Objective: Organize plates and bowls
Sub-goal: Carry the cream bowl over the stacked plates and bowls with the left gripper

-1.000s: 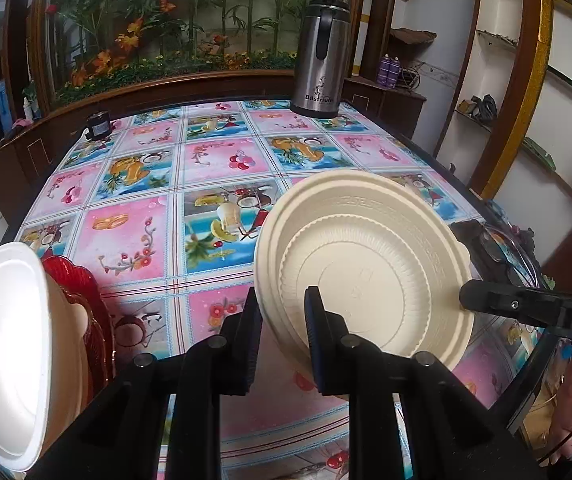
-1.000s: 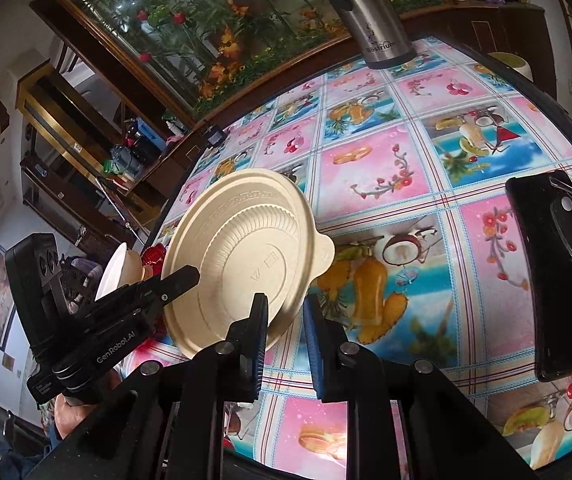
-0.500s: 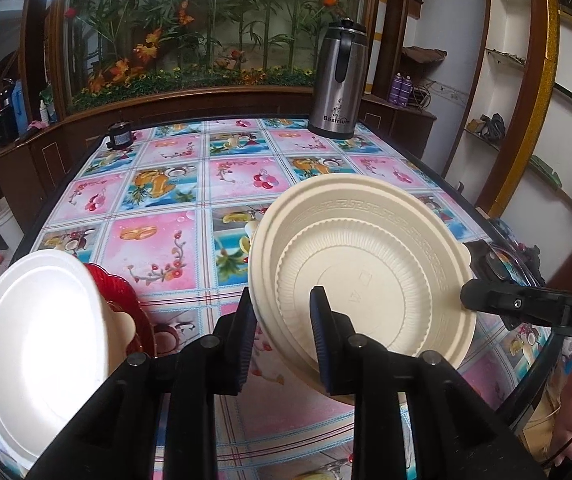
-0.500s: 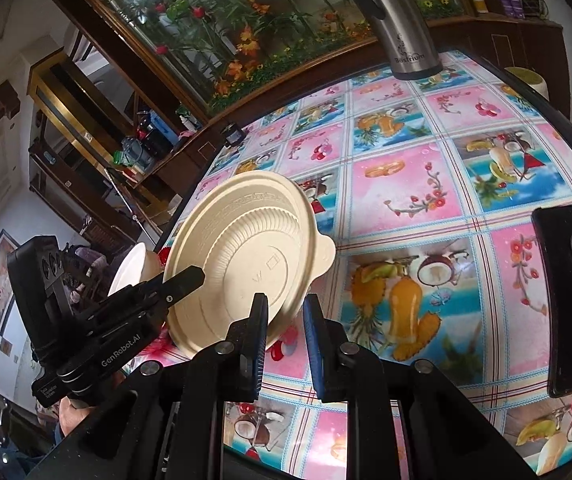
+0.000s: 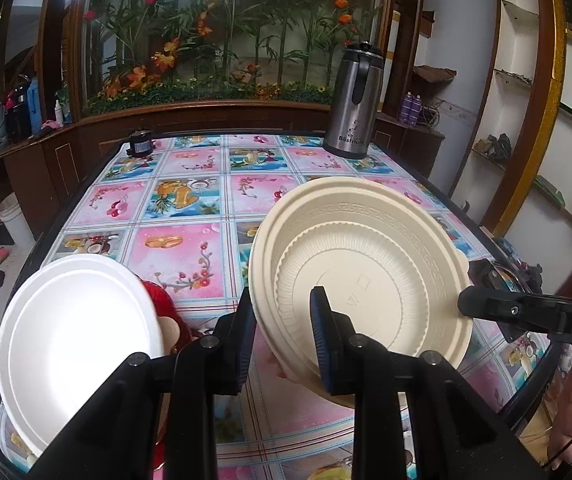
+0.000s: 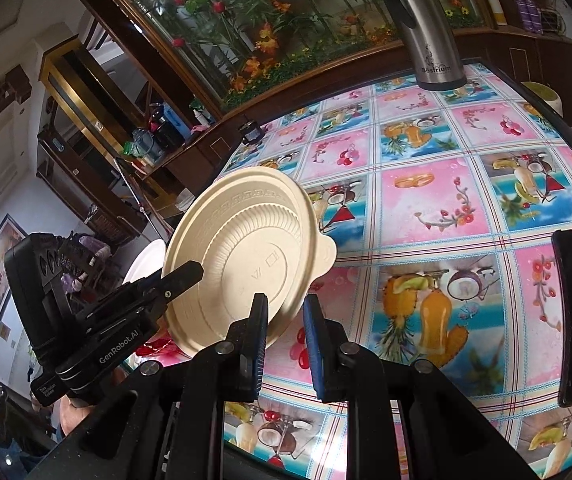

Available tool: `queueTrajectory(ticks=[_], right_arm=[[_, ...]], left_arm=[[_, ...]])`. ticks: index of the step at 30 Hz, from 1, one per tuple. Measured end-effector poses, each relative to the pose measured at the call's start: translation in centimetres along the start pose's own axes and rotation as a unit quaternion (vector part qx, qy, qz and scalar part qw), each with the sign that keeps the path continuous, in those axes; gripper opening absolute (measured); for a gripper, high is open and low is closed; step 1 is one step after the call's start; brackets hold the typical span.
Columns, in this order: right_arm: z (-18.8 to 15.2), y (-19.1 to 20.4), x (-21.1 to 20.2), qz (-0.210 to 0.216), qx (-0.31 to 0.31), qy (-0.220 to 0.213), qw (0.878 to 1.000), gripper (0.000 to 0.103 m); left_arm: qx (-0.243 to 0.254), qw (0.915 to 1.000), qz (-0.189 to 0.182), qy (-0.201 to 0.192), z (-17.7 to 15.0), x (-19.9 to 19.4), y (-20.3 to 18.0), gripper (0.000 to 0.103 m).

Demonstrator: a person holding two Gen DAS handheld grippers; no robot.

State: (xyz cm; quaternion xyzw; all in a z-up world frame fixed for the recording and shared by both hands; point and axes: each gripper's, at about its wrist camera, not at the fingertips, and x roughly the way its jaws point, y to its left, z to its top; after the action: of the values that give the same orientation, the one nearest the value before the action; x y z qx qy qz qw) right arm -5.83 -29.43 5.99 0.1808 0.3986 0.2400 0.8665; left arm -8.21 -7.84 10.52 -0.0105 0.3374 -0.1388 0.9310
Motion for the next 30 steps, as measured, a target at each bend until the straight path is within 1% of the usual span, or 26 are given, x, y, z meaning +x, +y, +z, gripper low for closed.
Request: queueTrajectory(ticks=[5,8,12,16,19,25,30], right_arm=[[1.0,1.9,-0.1,0.011,-0.017,-0.006,1.000,0.020],[1.7,3.9,0.0,0.024,-0.038,-0.011,0.999,0.020],[2.5,6.8,0.9,0.052,-0.062,-0.007,0.997,0.020],[2.8,9.6,3.0,0.087,-0.068,0.014,0.994,0.020],[2.7,11.0,4.9,0.103,-0.069,0.036,0.992,0.020],[1.9,13.1,9.2,0.117,-0.070,0.084,0.987,0.020],[1.0,14.0,11.4,0.112,-0.074,0.109,0.985,0.020]], left_arm=[[-0.009,0.9997,0.010,-0.019,0.4,-2.4,1.6,0.024],[-0.018,0.9989,0.025,-0.035,0.6,-4.3,3.1,0.025],[-0.033,0.9973,0.046,-0.048,0.4,-6.6,5.6,0.027],[-0.047,0.9947,0.074,-0.053,-0.3,-8.3,8.1,0.028],[-0.063,0.9926,0.092,-0.048,-1.2,-8.7,10.1,0.028],[-0.097,0.9883,0.113,-0.033,-2.9,-8.4,13.1,0.028],[-0.110,0.9863,0.121,-0.021,-3.6,-7.9,14.4,0.028]])
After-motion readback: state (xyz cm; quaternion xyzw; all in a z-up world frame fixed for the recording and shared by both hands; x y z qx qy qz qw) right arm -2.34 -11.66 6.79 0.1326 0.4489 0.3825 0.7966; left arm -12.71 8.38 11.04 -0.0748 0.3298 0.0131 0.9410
